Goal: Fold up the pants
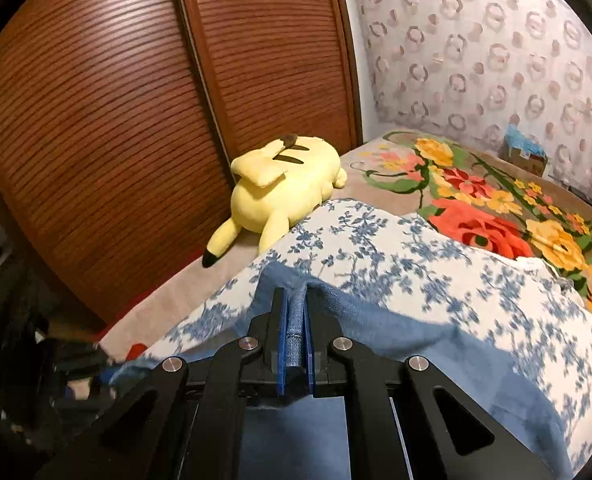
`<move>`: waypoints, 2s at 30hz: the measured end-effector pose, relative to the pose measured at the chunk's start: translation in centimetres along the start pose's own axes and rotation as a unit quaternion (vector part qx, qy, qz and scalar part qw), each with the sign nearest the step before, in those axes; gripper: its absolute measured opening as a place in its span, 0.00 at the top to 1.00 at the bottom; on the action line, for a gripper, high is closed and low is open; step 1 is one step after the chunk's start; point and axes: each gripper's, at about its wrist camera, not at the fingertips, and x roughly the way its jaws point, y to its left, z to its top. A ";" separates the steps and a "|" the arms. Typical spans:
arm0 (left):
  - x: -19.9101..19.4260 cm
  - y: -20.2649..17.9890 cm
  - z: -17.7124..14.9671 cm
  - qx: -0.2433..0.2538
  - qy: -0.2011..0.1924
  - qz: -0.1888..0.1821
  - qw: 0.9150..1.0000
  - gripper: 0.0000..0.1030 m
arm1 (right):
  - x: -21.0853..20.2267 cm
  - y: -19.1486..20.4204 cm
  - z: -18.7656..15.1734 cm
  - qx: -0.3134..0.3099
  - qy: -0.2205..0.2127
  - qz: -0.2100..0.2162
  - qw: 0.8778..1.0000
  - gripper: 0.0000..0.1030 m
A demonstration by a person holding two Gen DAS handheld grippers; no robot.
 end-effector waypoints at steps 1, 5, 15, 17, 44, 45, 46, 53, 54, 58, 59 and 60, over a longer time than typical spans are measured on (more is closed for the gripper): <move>0.3 0.3 -0.2 -0.003 0.004 0.000 1.000 0.91 | 0.9 0.1 0.4 -0.001 0.003 -0.001 1.000 0.93; 1.0 1.1 -0.6 -0.010 0.017 0.007 1.000 0.91 | 3.3 0.6 1.5 -0.004 0.009 -0.002 1.000 0.93; 0.9 1.8 -0.9 -0.025 0.023 0.014 0.999 0.82 | 6.9 1.0 2.7 0.014 0.019 -0.009 1.000 0.90; 0.9 1.9 -1.0 -0.026 0.023 0.015 0.999 0.75 | 6.2 0.7 2.9 0.023 0.003 -0.012 1.000 0.85; 1.5 -5.2 0.6 0.018 -0.002 -0.006 1.000 0.44 | -12.7 -6.9 -14.1 0.051 -0.009 -0.098 0.994 0.65; 1.6 -5.6 0.7 0.022 -0.001 -0.008 1.000 0.44 | -13.5 -7.4 -14.8 0.060 -0.010 -0.100 0.993 0.65; 1.9 -6.4 0.8 0.029 0.000 -0.013 0.999 0.44 | -14.3 -7.9 -15.5 0.070 -0.013 -0.100 0.992 0.65; 2.7 -10.0 1.2 0.059 0.011 -0.029 0.998 0.44 | -20.0 -10.2 -19.3 0.102 -0.042 -0.133 0.985 0.65; 2.7 -10.6 1.2 0.064 0.012 -0.031 0.997 0.44 | -20.8 -10.2 -19.8 0.105 -0.046 -0.138 0.984 0.65; 2.6 -12.2 1.4 0.076 0.017 -0.039 0.996 0.44 | -23.6 -10.9 -21.9 0.120 -0.062 -0.162 0.978 0.65; 2.6 -12.5 1.4 0.078 0.017 -0.041 0.996 0.44 | -23.9 -10.8 -22.5 0.125 -0.063 -0.163 0.977 0.65; 2.6 -12.9 1.4 0.083 0.018 -0.044 0.995 0.44 | -24.6 -11.0 -23.0 0.131 -0.065 -0.166 0.975 0.65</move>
